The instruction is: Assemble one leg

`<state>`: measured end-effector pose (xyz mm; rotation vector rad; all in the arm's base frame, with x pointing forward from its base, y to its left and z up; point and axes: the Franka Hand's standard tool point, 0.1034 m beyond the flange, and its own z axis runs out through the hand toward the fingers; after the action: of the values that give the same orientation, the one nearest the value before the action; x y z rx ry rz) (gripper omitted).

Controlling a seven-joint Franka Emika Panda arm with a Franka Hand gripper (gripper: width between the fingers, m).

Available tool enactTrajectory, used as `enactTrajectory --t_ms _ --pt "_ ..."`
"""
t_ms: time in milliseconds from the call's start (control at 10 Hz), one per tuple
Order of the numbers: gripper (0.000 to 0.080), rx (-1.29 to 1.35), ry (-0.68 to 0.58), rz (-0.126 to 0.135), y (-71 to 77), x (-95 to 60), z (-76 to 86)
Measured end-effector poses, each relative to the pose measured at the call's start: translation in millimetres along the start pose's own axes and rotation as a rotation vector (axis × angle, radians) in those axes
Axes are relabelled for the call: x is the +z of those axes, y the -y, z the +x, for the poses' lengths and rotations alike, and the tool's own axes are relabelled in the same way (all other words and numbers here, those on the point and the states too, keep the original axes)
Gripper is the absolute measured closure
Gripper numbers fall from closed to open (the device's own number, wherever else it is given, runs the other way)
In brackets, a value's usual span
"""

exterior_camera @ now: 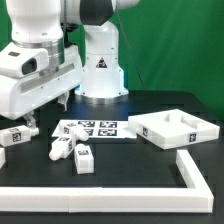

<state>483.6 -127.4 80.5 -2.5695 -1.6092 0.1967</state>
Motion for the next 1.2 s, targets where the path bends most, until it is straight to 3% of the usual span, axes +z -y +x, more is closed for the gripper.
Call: enactTrajectory --t_ms 300,400,700,800,1000,1100,1200 --pt "0.0150 0.000 0.000 0.000 0.0 0.0 0.0" --pt "0.0150 0.162 0.003 0.005 1.8 -0.1 5.7" --pt "0.0150 0.290 0.004 -0.004 1.3 -5.0 24.2" --pt "0.0150 0.376 0.003 -0.009 3.2 -7.0 39.0" --pt "0.0150 0.529 -0.003 -0.006 2.7 -7.6 84.5" --pt "0.0150 0.536 -0.024 0.005 -5.0 -1.9 97.4" --pt "0.0150 0.519 -0.044 0.015 -10.8 7.5 99.9"
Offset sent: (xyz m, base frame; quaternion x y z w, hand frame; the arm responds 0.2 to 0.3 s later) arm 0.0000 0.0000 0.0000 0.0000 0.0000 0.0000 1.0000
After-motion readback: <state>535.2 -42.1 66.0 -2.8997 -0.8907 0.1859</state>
